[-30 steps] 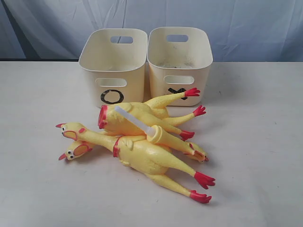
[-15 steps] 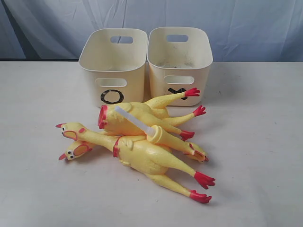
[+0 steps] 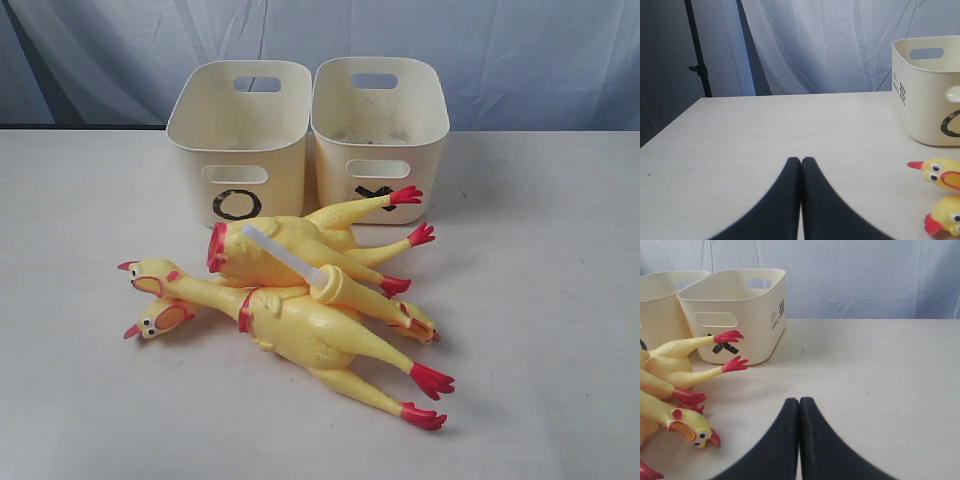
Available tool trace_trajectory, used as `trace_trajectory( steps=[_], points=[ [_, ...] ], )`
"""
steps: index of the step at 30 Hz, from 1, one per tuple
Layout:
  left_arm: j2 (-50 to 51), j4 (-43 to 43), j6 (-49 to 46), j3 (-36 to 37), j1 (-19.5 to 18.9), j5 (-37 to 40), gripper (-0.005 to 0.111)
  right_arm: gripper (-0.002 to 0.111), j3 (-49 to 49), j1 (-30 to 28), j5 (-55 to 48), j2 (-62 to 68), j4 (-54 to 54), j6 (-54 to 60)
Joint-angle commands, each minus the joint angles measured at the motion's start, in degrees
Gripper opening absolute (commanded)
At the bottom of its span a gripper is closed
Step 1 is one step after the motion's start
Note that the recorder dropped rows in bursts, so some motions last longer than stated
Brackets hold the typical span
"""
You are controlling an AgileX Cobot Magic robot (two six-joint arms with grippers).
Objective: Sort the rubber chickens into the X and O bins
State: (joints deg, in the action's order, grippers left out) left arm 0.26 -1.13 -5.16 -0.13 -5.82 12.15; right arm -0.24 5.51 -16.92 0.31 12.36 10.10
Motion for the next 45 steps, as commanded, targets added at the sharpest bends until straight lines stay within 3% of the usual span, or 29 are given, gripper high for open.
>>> trace_trajectory(
  steps=[1, 29, 45],
  points=[
    [-0.3, 0.4, 0.0, 0.1, 0.3, -0.4, 0.0, -0.001, 0.2, -0.3, 1.0, -0.3, 0.1, 0.1],
    [-0.3, 0.4, 0.0, 0.1, 0.3, -0.3, 0.0, -0.001, 0.2, -0.3, 7.5, -0.3, 5.0, 0.1],
    [-0.3, 0.4, 0.0, 0.1, 0.3, -0.3, 0.0, -0.001, 0.2, -0.3, 16.2, -0.3, 19.2, 0.1]
  ],
)
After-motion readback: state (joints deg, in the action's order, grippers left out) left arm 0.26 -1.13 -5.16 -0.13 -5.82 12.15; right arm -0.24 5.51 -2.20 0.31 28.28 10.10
